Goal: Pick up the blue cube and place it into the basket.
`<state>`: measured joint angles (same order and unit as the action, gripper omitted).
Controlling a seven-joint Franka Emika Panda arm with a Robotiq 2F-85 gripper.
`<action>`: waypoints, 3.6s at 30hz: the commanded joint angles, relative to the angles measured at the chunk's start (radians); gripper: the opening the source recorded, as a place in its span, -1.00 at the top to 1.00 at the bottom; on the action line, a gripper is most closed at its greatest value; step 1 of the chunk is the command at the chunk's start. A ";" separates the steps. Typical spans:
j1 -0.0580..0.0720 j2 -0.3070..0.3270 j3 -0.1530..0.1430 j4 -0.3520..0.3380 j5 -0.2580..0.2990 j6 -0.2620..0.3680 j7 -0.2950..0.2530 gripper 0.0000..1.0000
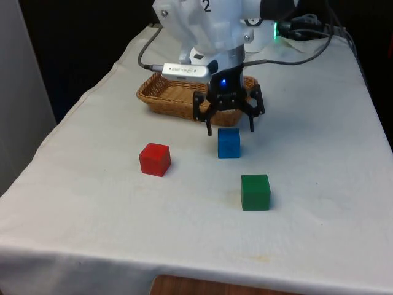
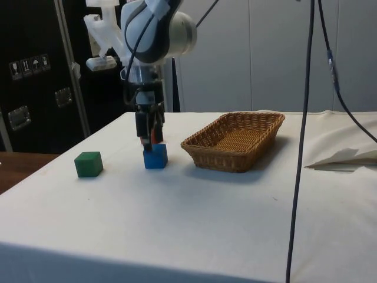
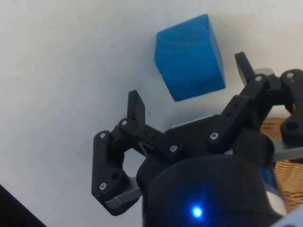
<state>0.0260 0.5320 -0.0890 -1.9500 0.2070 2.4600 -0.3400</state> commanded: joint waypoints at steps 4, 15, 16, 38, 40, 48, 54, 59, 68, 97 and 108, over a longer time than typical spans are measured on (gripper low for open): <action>-0.002 0.023 0.004 0.013 0.009 0.015 0.001 -1.00; 0.006 0.070 0.002 0.018 0.002 0.065 0.019 -1.00; 0.004 0.066 0.002 0.016 0.001 0.056 0.015 -1.00; 0.011 0.096 -0.001 0.019 0.001 0.095 0.022 0.98; 0.011 0.096 0.000 0.019 0.001 0.095 0.022 0.98; 0.012 0.061 -0.006 0.016 -0.005 0.068 0.025 0.97; 0.009 0.033 -0.005 0.019 -0.001 0.035 0.020 0.97; 0.013 -0.008 -0.012 0.013 -0.009 -0.001 0.027 0.97; 0.013 -0.067 -0.016 0.017 -0.011 -0.064 0.028 0.97; 0.005 -0.286 -0.040 -0.080 -0.021 -0.196 0.007 0.97; 0.003 -0.365 -0.064 -0.190 -0.021 -0.176 -0.030 0.97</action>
<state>0.0290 0.1680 -0.1550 -2.1400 0.1910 2.2730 -0.3740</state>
